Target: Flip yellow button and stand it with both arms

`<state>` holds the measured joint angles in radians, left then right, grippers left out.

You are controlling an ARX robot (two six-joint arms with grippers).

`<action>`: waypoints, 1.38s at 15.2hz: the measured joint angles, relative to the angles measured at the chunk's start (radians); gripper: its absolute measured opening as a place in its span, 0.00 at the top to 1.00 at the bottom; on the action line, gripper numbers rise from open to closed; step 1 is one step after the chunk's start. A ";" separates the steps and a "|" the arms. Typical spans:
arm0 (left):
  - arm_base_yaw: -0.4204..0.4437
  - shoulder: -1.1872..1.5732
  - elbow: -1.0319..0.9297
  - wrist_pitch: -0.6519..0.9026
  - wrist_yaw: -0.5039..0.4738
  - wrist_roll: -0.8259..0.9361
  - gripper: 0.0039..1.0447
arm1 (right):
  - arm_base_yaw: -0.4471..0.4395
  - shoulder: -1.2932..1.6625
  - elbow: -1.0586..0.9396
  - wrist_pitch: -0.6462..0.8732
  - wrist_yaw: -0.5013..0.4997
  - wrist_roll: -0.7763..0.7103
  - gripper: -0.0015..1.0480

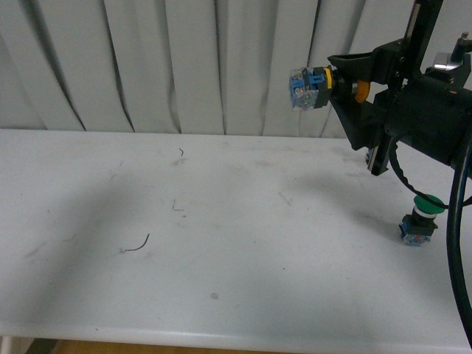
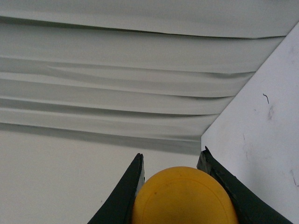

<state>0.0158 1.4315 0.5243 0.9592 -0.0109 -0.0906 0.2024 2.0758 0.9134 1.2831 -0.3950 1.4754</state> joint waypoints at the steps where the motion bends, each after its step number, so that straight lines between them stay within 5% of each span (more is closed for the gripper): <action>1: -0.008 -0.023 -0.054 0.003 0.004 0.029 0.73 | 0.002 0.000 0.000 0.000 -0.005 -0.003 0.67; 3: -0.021 -0.098 -0.187 0.002 0.014 0.066 0.99 | 0.006 -0.001 0.002 0.000 -0.017 -0.007 0.67; 11: -0.016 -0.441 -0.449 -0.025 0.010 0.073 0.99 | 0.000 -0.024 0.031 0.000 -0.025 -0.011 0.67; 21: -0.016 -0.925 -0.515 -0.460 0.010 0.073 0.99 | 0.020 -0.024 0.047 0.000 -0.026 -0.018 0.67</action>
<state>-0.0002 0.5068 0.0093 0.4988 -0.0006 -0.0177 0.2226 2.0521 0.9600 1.2835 -0.4210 1.4574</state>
